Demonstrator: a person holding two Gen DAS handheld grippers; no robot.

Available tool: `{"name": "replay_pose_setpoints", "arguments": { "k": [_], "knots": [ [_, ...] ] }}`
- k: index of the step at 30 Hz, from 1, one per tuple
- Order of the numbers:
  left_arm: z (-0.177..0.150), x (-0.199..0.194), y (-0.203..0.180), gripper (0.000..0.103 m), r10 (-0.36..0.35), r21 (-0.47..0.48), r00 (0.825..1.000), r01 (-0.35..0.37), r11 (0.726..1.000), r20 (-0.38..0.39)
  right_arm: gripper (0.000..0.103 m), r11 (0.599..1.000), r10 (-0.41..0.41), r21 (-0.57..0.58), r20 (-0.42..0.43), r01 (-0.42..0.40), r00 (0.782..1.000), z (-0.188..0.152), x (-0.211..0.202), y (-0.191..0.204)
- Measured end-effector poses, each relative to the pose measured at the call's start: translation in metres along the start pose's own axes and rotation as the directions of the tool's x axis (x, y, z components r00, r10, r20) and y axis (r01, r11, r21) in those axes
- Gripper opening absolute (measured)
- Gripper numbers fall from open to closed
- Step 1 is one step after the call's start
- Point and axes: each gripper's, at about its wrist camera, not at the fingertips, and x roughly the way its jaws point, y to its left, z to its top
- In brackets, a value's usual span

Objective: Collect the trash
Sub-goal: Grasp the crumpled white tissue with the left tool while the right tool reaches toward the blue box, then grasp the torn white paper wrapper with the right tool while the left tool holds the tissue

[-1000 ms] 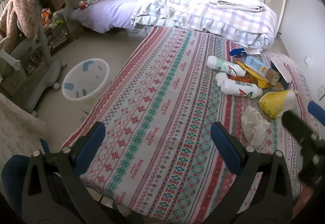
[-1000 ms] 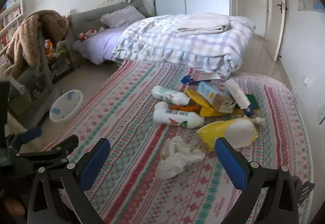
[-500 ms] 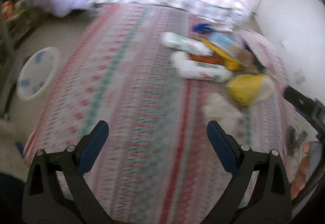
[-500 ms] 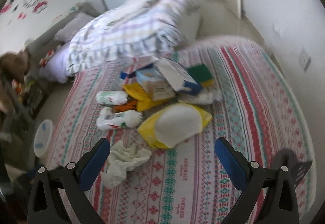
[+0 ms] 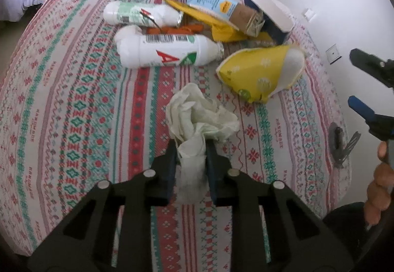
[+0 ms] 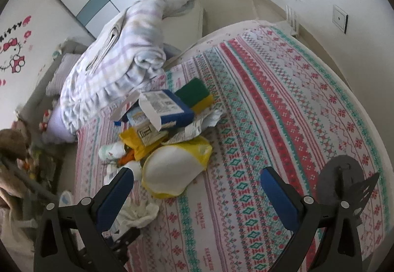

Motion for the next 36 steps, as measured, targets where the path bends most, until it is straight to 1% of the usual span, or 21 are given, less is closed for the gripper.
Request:
{"name": "replay_pose_setpoints", "arguments": {
  "k": [3,7,11,12,13,17,19,20,22,23,25,27,28,30,32,33,34,35,36],
  "knots": [
    [0.006,-0.020,0.015,0.023,-0.015,-0.025,1.000,0.015,1.000,0.005,0.103,1.000,0.003,-0.022,0.008,-0.003,1.000,0.007,0.000,0.007],
    [0.009,-0.044,0.020,0.023,0.026,-0.022,0.998,-0.025,0.999,0.051,0.103,0.998,0.002,-0.069,0.016,-0.001,1.000,0.021,0.005,0.018],
    [0.018,-0.068,0.044,0.023,0.073,-0.027,0.995,-0.071,0.997,0.066,0.103,0.993,-0.008,-0.118,0.005,0.009,1.000,0.041,0.023,0.031],
    [0.019,-0.064,0.051,0.023,0.088,-0.029,0.994,-0.086,0.996,0.072,0.103,0.992,-0.004,-0.129,-0.005,0.003,1.000,0.044,0.027,0.034],
    [0.023,-0.069,0.060,0.023,0.101,-0.040,0.991,-0.098,0.994,0.083,0.103,0.989,-0.002,-0.147,-0.023,-0.002,1.000,0.050,0.034,0.038],
    [0.029,-0.082,0.093,0.023,0.136,-0.094,0.983,-0.124,0.988,0.127,0.102,0.974,-0.048,-0.224,-0.050,0.036,0.998,0.064,0.052,0.045],
    [0.030,-0.083,0.104,0.023,0.137,-0.128,0.982,-0.121,0.984,0.130,0.098,0.962,-0.085,-0.265,-0.052,0.069,0.995,0.068,0.062,0.048],
    [0.030,-0.083,0.111,0.023,0.132,-0.149,0.983,-0.112,0.983,0.129,0.096,0.957,-0.088,-0.281,-0.060,0.067,0.994,0.068,0.066,0.049],
    [0.030,-0.082,0.119,0.023,0.129,-0.170,0.983,-0.105,0.980,0.133,0.095,0.947,-0.080,-0.317,-0.093,0.046,0.992,0.066,0.070,0.052],
    [0.029,-0.082,0.124,0.023,0.134,-0.174,0.981,-0.109,0.979,0.137,0.095,0.946,-0.086,-0.319,-0.098,0.051,0.991,0.066,0.069,0.050],
    [0.030,-0.082,0.129,0.023,0.147,-0.181,0.978,-0.120,0.976,0.146,0.095,0.951,-0.114,-0.298,-0.107,0.077,0.988,0.066,0.068,0.043],
    [0.031,-0.081,0.133,0.023,0.148,-0.192,0.979,-0.119,0.974,0.144,0.095,0.972,-0.128,-0.215,-0.140,0.096,0.982,0.068,0.072,0.025],
    [0.032,-0.080,0.135,0.023,0.140,-0.199,0.980,-0.111,0.974,0.139,0.095,0.987,-0.106,-0.134,-0.173,0.083,0.979,0.070,0.077,0.010],
    [0.033,-0.079,0.138,0.023,0.129,-0.207,0.983,-0.100,0.973,0.132,0.093,0.997,-0.072,-0.045,-0.219,0.064,0.973,0.070,0.084,-0.005],
    [0.034,-0.078,0.137,0.023,0.123,-0.206,0.984,-0.094,0.974,0.130,0.080,0.998,-0.011,0.064,-0.267,0.029,0.964,0.068,0.095,-0.020],
    [0.034,-0.079,0.136,0.023,0.118,-0.203,0.984,-0.090,0.975,0.131,0.077,0.996,0.000,0.083,-0.275,0.023,0.961,0.067,0.097,-0.023],
    [0.034,-0.080,0.135,0.023,0.114,-0.201,0.985,-0.086,0.976,0.133,0.070,0.992,0.022,0.122,-0.285,0.013,0.958,0.067,0.101,-0.027],
    [0.034,-0.080,0.135,0.023,0.112,-0.199,0.984,-0.084,0.976,0.135,0.058,0.990,0.038,0.143,-0.288,0.004,0.957,0.065,0.103,-0.028],
    [0.033,-0.081,0.135,0.023,0.112,-0.199,0.984,-0.083,0.977,0.137,0.052,0.984,0.070,0.177,-0.292,-0.019,0.954,0.064,0.106,-0.029]
  ]
}}
